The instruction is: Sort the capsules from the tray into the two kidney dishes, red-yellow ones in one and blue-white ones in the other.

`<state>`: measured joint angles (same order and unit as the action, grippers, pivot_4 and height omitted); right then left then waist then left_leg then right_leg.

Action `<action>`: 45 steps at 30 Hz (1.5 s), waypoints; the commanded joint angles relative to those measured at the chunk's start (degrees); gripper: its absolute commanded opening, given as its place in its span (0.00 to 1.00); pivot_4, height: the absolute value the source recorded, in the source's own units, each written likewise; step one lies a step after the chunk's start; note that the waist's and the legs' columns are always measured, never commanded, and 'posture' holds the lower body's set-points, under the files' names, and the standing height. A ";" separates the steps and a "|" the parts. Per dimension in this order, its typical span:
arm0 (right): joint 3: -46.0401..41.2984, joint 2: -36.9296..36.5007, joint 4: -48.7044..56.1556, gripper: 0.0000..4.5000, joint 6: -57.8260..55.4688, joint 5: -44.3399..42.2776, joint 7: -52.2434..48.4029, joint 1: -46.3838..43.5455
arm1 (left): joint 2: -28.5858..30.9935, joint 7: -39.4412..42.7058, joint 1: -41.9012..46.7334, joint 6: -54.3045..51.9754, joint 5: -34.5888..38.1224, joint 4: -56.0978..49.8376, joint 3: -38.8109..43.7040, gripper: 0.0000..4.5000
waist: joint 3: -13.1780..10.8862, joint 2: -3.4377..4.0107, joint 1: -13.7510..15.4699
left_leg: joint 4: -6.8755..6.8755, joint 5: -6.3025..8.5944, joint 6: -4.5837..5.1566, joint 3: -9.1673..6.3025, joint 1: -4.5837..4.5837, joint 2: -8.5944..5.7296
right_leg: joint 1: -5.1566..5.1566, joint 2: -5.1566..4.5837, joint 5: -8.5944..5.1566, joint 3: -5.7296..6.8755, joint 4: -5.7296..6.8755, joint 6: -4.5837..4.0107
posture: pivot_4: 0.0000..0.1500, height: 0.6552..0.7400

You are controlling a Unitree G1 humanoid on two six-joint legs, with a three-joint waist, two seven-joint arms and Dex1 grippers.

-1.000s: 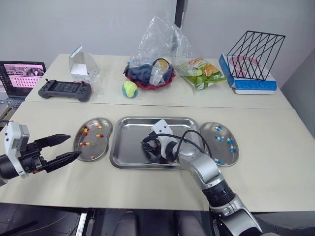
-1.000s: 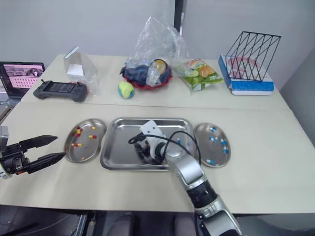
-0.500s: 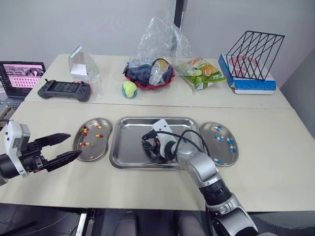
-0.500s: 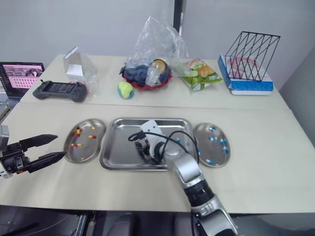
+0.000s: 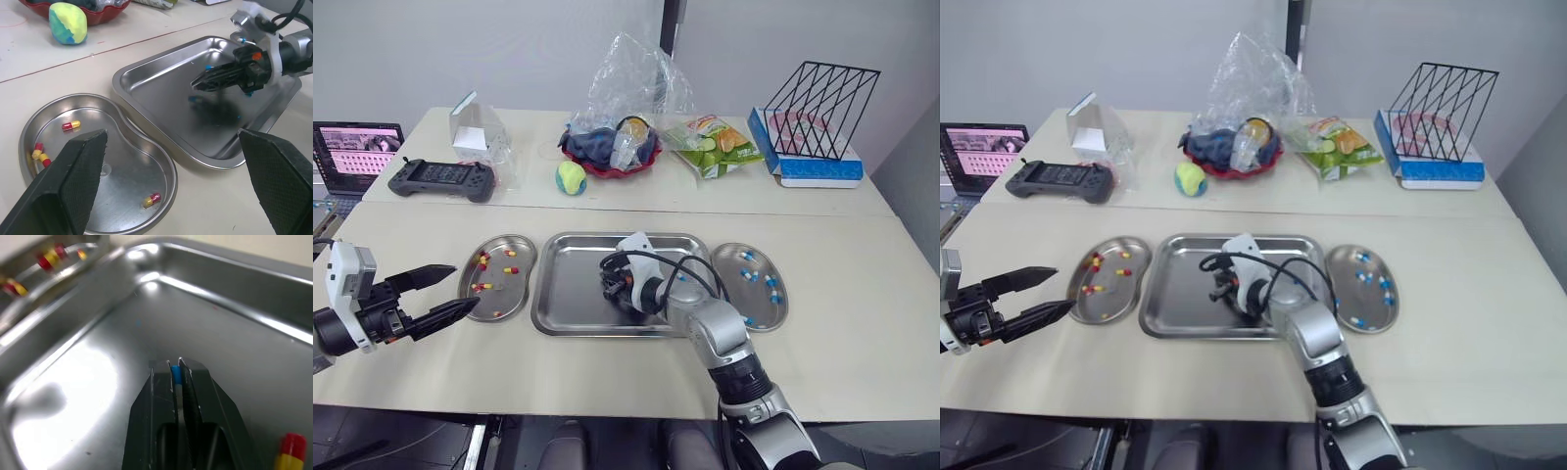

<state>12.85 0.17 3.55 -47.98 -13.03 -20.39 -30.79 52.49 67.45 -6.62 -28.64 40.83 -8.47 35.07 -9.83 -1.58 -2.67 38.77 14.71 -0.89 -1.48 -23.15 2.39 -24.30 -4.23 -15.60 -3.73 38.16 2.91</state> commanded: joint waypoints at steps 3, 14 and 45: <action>-6.79 -2.28 7.31 0.01 -5.03 -7.98 -4.37 -2.90 | 0.22 0.23 0.73 0.48 0.98 -1.08 1.05 1.00 | -0.01 0.01 0.06 | 0.00 0.00 0.00 0.00 -0.01 -0.01 | 0.00 -0.01 0.00 0.00 0.00 0.00 | 1.00 0.73; -21.85 -36.38 2.99 0.01 -0.17 -13.71 -23.93 2.36 | -0.31 0.91 5.83 1.78 -0.71 2.26 -4.55 1.00 | -0.01 0.00 0.97 | -0.01 0.00 0.02 0.00 -0.01 -0.17 | 0.09 -0.14 -0.01 0.03 -0.11 0.01 | 1.00 0.73; -31.19 -50.79 -13.54 0.99 14.02 -14.91 -37.52 6.26 | 0.02 2.73 9.81 6.90 -3.95 8.81 -7.49 1.00 | -0.02 0.00 0.42 | 0.04 0.01 0.03 0.03 -0.01 -0.14 | 0.11 -0.13 0.00 -0.02 -0.10 0.01 | 1.00 0.73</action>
<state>-15.19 -49.02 -7.91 -36.57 -27.55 -57.09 -24.29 51.91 69.67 2.76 -23.42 37.14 0.04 26.17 -9.85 -1.58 -2.25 38.81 14.72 -0.85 -1.45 -23.16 2.27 -24.18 -4.34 -15.61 -3.75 38.06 2.93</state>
